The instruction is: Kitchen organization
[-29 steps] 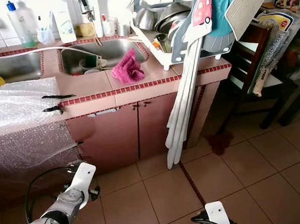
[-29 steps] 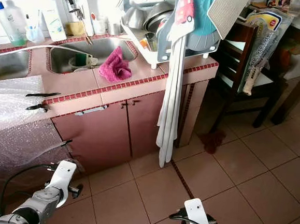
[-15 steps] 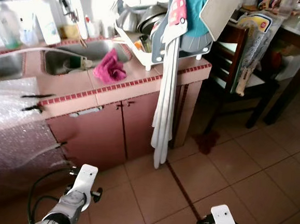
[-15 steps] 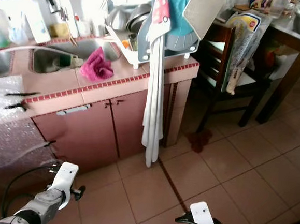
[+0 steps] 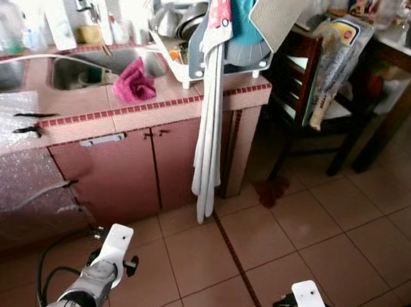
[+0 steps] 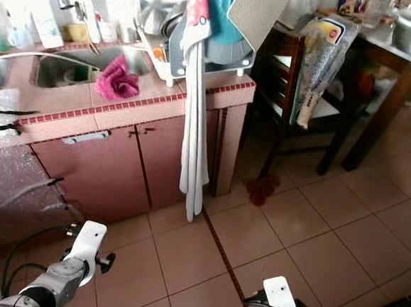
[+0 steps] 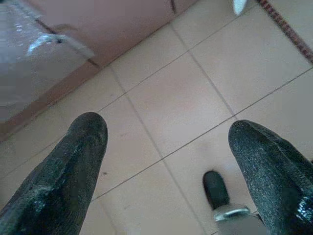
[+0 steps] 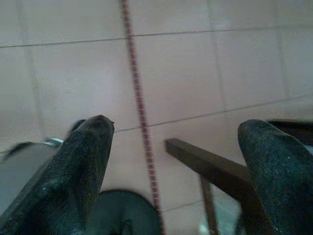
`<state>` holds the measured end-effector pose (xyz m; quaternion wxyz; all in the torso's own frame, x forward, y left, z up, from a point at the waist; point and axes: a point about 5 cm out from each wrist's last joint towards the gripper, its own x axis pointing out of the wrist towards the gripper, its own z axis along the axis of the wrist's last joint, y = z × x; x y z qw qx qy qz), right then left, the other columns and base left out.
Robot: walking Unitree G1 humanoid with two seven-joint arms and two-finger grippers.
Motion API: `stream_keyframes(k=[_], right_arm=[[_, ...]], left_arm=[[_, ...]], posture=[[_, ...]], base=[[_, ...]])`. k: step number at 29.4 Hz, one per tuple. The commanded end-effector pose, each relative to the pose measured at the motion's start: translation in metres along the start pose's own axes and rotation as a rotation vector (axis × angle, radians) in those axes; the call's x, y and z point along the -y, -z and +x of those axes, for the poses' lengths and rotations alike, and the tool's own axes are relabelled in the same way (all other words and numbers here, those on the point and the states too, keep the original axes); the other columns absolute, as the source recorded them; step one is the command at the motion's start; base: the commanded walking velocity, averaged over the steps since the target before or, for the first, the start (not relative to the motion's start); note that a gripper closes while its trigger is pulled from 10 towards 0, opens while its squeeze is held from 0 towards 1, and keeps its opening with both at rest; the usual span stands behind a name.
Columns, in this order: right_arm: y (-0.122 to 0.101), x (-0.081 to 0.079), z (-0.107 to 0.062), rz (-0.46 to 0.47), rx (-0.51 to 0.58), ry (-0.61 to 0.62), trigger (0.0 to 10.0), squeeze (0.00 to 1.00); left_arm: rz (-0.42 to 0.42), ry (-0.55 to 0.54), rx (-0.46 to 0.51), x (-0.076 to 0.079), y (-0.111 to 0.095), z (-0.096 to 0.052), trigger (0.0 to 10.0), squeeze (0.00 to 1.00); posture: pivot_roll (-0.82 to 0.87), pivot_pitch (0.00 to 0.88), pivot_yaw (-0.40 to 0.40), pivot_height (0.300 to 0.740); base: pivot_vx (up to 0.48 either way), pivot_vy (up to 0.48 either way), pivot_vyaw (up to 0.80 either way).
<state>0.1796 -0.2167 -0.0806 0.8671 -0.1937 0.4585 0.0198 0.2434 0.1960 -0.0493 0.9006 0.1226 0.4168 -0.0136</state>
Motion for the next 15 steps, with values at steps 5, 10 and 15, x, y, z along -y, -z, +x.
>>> stream_keyframes(k=[5,10,15], right_arm=[[-0.0029,-0.0005,0.0004,-0.008,0.009,-0.001,10.0,0.0],[-0.0021,-0.0003,0.0003,-0.01,0.007,-0.001,10.0,0.0],[0.0002,-0.0007,0.0,-0.013,-0.002,-0.003,10.0,0.0]], left_arm=[[-0.01,-0.015,-0.002,-0.0052,-0.0018,0.0001,10.0,0.0],[0.005,-0.01,-0.004,-0.005,-0.0025,0.0002,10.0,0.0],[-0.011,-0.004,-0.017,-0.0043,-0.002,0.0004,10.0,0.0]], posture=[[-0.03,0.0,0.05,0.74],[-0.03,0.0,0.052,0.74],[-0.03,0.0,0.051,0.74]], base=[[0.0,0.0,0.0],[0.0,0.0,0.0],[0.0,0.215,0.0]])
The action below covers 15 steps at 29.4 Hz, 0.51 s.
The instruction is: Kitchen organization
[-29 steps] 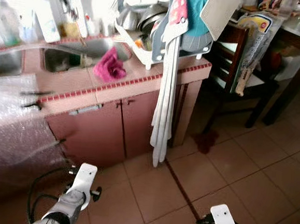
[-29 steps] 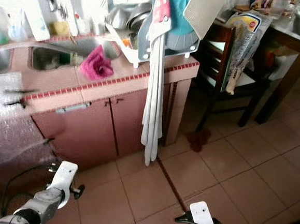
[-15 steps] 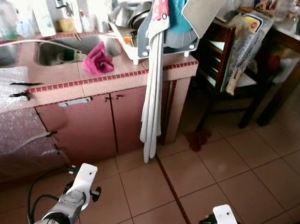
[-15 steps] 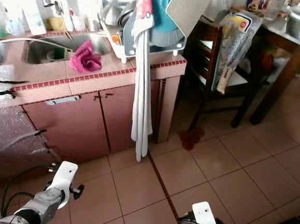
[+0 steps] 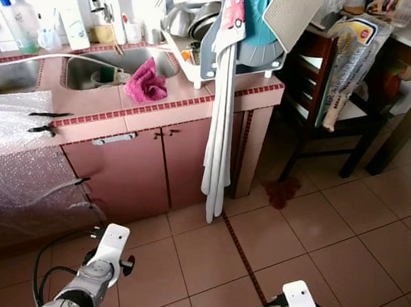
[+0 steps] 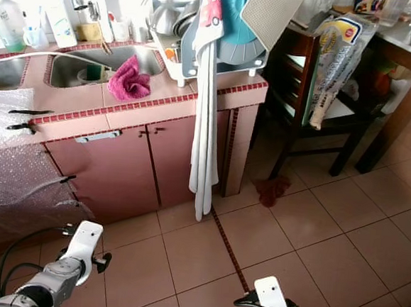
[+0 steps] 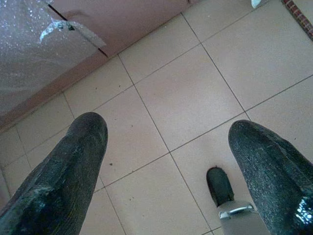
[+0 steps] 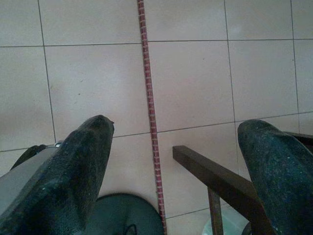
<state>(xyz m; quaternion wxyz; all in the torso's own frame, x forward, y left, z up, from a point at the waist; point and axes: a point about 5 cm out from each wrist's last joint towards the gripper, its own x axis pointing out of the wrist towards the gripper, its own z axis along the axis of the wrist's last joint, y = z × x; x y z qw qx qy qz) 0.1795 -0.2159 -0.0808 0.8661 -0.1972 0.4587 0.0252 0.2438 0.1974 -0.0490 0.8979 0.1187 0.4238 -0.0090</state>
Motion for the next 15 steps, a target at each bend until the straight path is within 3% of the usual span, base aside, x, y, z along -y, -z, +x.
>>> stream_keyframes(k=[1,11,15], right_arm=[[0.0004,0.0002,0.0,-0.002,-0.003,0.002,10.0,0.0],[-0.0035,-0.0006,0.0006,-0.007,0.008,0.002,10.0,0.0],[-0.004,-0.0018,0.0007,-0.005,0.009,0.0,10.0,0.0]], left_arm=[[0.0,0.002,0.0,-0.0026,-0.002,0.0001,10.0,0.0],[0.003,0.008,-0.009,-0.0018,-0.0013,0.0002,10.0,0.0],[0.028,0.006,0.005,-0.002,-0.003,0.0002,10.0,0.0]], posture=[[-0.03,0.0,0.051,0.74],[-0.03,0.0,0.052,0.74],[-0.03,0.0,0.054,0.74]], base=[[0.0,0.416,0.0],[0.0,0.464,0.0],[0.0,0.0,0.0]])
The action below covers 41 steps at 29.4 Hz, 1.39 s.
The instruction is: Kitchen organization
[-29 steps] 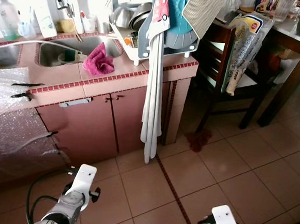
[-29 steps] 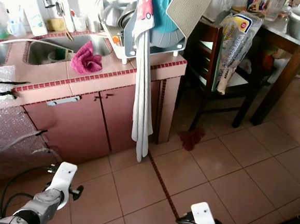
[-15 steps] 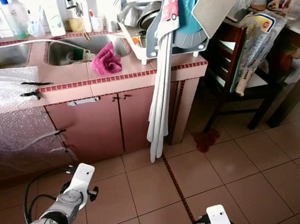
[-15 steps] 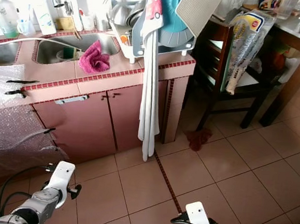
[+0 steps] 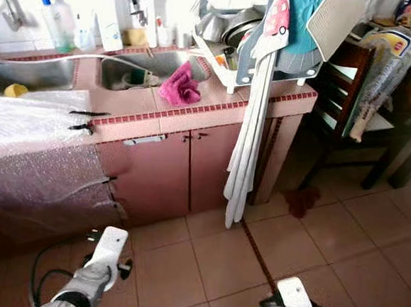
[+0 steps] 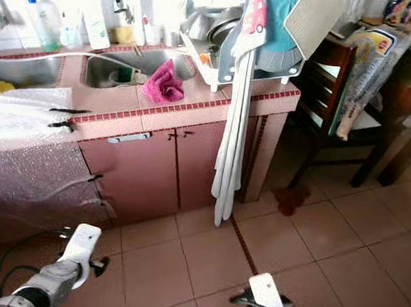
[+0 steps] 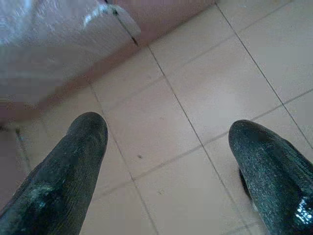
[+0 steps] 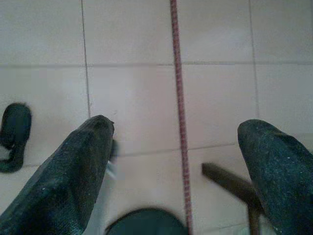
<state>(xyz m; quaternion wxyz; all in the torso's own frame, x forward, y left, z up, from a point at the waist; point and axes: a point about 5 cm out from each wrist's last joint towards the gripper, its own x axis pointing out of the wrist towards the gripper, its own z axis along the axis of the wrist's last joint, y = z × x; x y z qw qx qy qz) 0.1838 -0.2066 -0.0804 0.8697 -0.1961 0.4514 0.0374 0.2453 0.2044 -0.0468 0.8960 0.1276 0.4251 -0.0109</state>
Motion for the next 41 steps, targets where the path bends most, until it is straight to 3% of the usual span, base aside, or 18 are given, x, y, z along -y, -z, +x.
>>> stream_keyframes(k=[1,18,24,27,36,41], right_arm=[[0.003,0.005,0.0,0.003,-0.012,0.019,10.0,0.0],[0.006,0.009,-0.001,0.012,-0.022,0.027,10.0,0.0],[-0.002,0.013,0.001,0.116,-0.013,0.05,10.0,0.0],[-0.003,0.016,0.001,0.167,-0.015,0.06,10.0,0.0],[0.007,0.012,-0.001,0.122,-0.035,0.047,10.0,0.0],[0.014,0.013,-0.002,0.115,-0.053,0.046,10.0,0.0]], left_arm=[[0.007,0.013,0.007,0.006,-0.002,0.0,10.0,0.0],[0.022,0.012,0.002,0.004,-0.001,0.0,10.0,0.0],[0.016,0.037,-0.012,0.004,0.002,0.0,10.0,0.0],[0.028,0.037,-0.017,0.004,0.002,0.0,10.0,0.0],[-0.001,0.037,-0.038,0.004,0.007,0.0,10.0,0.0],[-0.028,0.026,-0.099,0.002,0.02,-0.002,10.0,0.0]], posture=[[-0.03,0.0,0.054,0.74],[-0.03,0.0,0.056,0.74],[-0.03,0.0,0.058,0.74],[-0.03,0.0,0.059,0.74],[-0.04,0.0,0.058,0.74],[-0.04,0.0,0.057,0.74]], base=[[0.0,0.0,0.0],[0.0,0.0,0.0],[0.0,0.0,0.0],[0.0,0.0,-0.71],[0.0,0.0,-0.72],[0.0,0.0,-0.76]])
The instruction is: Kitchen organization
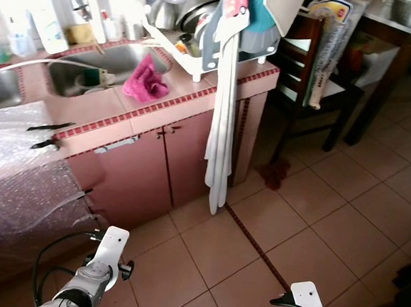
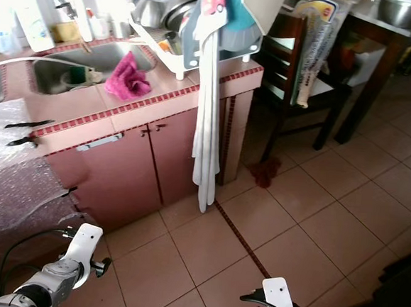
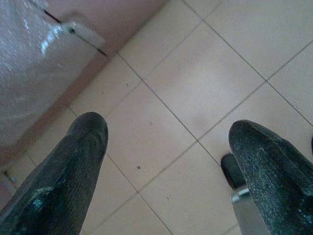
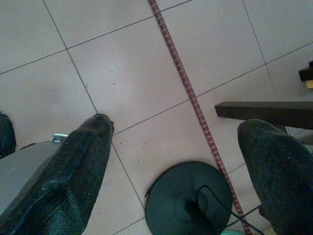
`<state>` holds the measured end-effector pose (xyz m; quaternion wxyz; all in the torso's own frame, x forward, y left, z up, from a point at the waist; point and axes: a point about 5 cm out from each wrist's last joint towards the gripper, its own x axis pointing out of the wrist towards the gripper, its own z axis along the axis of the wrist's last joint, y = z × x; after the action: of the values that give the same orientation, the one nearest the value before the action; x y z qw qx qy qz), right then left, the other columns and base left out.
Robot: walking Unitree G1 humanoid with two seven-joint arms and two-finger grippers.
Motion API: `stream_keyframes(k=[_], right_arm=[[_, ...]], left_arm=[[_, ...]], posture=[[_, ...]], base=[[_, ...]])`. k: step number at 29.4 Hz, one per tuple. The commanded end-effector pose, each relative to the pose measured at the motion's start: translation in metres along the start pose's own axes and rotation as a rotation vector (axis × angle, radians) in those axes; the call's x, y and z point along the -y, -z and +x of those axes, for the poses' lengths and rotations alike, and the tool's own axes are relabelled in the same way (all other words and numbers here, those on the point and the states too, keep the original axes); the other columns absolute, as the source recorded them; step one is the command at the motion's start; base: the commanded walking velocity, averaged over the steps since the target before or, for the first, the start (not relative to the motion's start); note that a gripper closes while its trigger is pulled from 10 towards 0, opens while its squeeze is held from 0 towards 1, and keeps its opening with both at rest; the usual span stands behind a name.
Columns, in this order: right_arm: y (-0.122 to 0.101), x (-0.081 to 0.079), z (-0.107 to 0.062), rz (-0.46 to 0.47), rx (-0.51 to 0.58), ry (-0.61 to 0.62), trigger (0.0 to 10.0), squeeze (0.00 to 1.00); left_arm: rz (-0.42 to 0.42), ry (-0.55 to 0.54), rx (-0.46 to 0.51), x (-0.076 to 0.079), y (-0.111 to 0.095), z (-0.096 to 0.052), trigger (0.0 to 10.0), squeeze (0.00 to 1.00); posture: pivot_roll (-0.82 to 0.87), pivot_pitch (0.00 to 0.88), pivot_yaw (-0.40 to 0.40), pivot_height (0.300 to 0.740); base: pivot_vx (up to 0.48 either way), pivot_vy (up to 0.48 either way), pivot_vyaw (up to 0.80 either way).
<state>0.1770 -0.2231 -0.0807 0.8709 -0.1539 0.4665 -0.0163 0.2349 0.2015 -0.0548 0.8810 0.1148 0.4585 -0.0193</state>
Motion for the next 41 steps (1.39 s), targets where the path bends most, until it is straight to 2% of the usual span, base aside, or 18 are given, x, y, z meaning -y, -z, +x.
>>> stream_keyframes(k=[1,15,30,37,41], right_arm=[[0.003,0.0,0.0,-0.01,-0.012,-0.003,10.0,0.0],[-0.003,0.0,0.001,-0.027,-0.003,-0.01,10.0,0.0],[-0.003,-0.002,0.001,-0.041,-0.004,-0.016,10.0,0.0],[-0.005,-0.003,0.001,-0.042,0.004,-0.021,10.0,0.0],[-0.005,-0.003,0.001,-0.047,0.005,-0.025,10.0,0.0]], left_arm=[[-0.025,-0.008,-0.037,-0.004,0.009,-0.001,10.0,0.0],[-0.003,-0.031,-0.062,-0.006,0.019,-0.002,10.0,0.0],[0.04,-0.043,-0.037,-0.008,0.019,-0.002,10.0,0.0],[0.105,-0.072,-0.016,-0.011,0.016,-0.002,10.0,0.0],[0.107,-0.075,-0.014,-0.011,0.016,-0.002,10.0,0.0]], posture=[[-0.04,0.0,0.056,0.74],[-0.04,0.0,0.048,0.74],[-0.03,0.0,0.051,0.74],[-0.03,0.0,0.055,0.74],[-0.03,0.0,0.054,0.74]], base=[[0.0,0.0,-0.76],[0.0,0.0,-0.76],[0.0,0.0,-0.76],[0.0,0.0,-0.14],[0.0,0.0,0.0]])
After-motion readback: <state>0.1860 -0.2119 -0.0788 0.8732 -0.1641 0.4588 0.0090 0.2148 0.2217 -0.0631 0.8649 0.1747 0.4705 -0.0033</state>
